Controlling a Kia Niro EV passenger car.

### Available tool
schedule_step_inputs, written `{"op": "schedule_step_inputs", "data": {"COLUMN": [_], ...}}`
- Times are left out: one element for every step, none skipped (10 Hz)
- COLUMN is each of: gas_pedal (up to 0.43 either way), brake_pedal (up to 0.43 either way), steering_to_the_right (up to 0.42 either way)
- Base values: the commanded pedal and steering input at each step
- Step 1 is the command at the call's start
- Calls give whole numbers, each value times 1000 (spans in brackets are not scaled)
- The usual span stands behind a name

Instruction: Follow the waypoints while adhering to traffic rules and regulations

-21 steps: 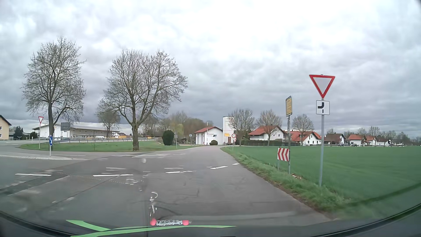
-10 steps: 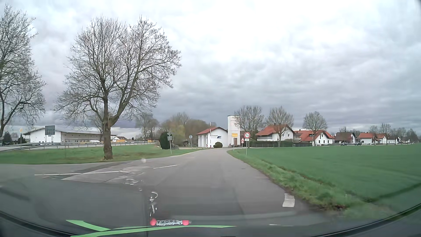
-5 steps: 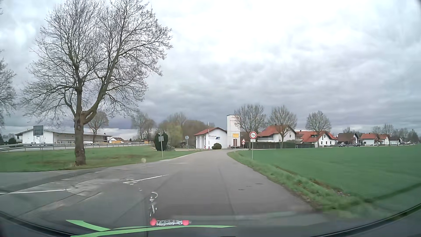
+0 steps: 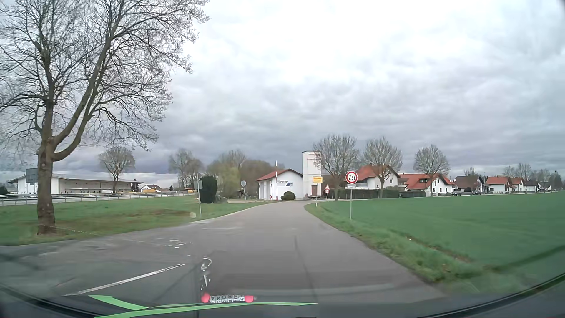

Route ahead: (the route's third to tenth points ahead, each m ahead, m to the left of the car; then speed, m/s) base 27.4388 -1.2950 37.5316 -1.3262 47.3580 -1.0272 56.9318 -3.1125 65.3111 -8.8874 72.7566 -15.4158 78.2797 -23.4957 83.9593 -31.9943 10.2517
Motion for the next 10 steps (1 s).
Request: {"op": "schedule_step_inputs", "data": {"gas_pedal": [209, 209, 197, 197, 197, 177, 177, 177, 150, 110], "brake_pedal": [0, 0, 0, 0, 0, 0, 0, 0, 0, 0], "steering_to_the_right": [7, 4, 4, 3, 2, 0, 0, 0, 0, 0]}}
